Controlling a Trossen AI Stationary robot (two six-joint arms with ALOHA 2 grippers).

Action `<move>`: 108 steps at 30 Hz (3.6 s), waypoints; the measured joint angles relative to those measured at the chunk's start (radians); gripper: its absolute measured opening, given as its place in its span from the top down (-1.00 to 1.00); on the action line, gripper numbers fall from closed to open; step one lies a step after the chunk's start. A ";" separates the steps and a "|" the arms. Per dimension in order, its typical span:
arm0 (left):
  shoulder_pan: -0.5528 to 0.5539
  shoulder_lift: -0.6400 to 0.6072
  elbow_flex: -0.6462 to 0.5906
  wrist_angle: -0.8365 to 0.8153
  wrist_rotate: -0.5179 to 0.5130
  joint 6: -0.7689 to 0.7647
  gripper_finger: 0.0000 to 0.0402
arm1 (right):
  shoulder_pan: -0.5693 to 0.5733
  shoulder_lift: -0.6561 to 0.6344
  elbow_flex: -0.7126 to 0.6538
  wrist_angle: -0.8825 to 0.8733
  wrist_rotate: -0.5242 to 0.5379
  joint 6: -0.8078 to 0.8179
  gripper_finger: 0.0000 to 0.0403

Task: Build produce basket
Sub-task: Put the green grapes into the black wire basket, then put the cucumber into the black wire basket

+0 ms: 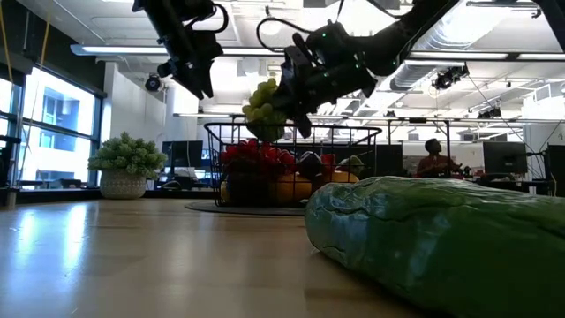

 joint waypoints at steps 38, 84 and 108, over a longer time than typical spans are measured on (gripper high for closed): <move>-0.002 0.001 0.000 -0.001 -0.003 -0.076 0.14 | -0.025 0.006 0.270 -0.530 0.139 0.063 0.05; -0.003 0.001 0.000 -0.026 -0.001 -0.034 0.14 | 0.015 0.003 0.401 -0.738 0.252 -0.007 -0.31; -0.261 -0.059 0.000 -0.184 -0.019 0.039 0.14 | 0.164 -0.020 0.399 -0.922 0.305 0.324 -0.31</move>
